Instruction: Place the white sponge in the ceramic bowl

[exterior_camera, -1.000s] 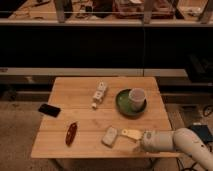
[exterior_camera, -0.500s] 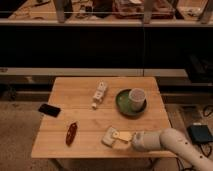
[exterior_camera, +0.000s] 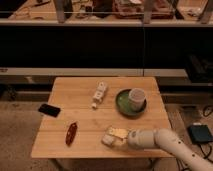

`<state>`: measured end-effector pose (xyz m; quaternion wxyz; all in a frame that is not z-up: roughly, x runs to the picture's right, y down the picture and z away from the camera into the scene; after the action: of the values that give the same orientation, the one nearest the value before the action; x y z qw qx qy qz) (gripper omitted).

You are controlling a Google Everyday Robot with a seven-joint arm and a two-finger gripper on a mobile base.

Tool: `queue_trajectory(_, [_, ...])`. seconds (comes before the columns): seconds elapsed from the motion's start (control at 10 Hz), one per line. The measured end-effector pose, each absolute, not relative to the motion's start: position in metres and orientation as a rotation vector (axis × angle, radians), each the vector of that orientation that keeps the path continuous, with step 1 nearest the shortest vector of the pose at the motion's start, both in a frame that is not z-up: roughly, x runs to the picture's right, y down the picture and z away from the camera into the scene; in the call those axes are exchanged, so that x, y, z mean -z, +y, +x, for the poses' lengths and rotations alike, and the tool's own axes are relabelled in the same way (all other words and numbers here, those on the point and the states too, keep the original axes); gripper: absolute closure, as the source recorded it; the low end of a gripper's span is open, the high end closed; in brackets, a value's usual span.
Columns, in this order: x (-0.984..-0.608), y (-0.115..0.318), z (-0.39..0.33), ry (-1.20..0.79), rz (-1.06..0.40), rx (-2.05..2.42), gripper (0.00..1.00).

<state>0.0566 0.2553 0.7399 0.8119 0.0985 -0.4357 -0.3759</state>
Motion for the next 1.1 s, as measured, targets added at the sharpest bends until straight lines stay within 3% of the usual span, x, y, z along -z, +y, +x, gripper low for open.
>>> queue_trajectory(1.1, [-0.756, 0.249, 0.048, -0.871, 0.248, 0.778, 0.2])
